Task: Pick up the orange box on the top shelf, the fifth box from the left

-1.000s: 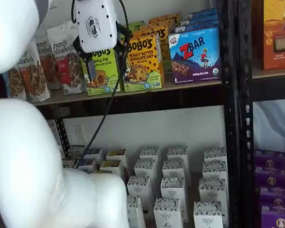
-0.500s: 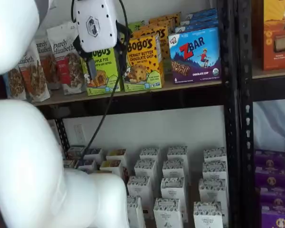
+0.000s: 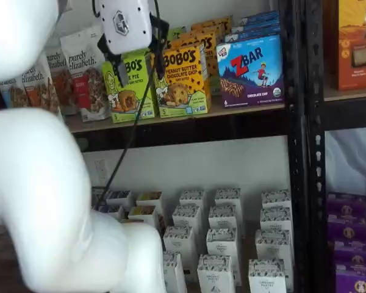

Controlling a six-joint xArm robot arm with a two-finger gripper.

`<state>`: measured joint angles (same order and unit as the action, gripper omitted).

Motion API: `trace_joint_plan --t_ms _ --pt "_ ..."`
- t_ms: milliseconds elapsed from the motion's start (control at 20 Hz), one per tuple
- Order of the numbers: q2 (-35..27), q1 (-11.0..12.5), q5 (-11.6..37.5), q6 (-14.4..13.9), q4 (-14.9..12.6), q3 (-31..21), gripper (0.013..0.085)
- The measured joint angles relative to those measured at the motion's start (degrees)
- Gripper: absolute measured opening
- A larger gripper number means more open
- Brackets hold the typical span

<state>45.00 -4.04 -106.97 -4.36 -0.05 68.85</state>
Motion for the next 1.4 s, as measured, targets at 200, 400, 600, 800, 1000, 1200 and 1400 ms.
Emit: trace_joint_plan --t_ms 200,400,600,800,1000,1200,1400 --pt "-4.00 0.09 2.20 -0.06 0.39 2.60 0.0850" --pt "-7.78 0.23 4.39 0.06 0.45 4.71 0.0850" --pt "-11.11 0.65 8.71 0.47 0.44 5.79 0.0850" --pt "-13.62 2.34 10.03 1.75 3.11 7.52 0.0850" --pt "-15.26 2.20 10.95 1.75 2.83 8.73 0.0850" --pt "-16.08 1.67 12.40 1.33 2.43 9.05 0.0850" --pt "-16.27 0.40 14.63 0.24 1.33 8.39 0.0850"
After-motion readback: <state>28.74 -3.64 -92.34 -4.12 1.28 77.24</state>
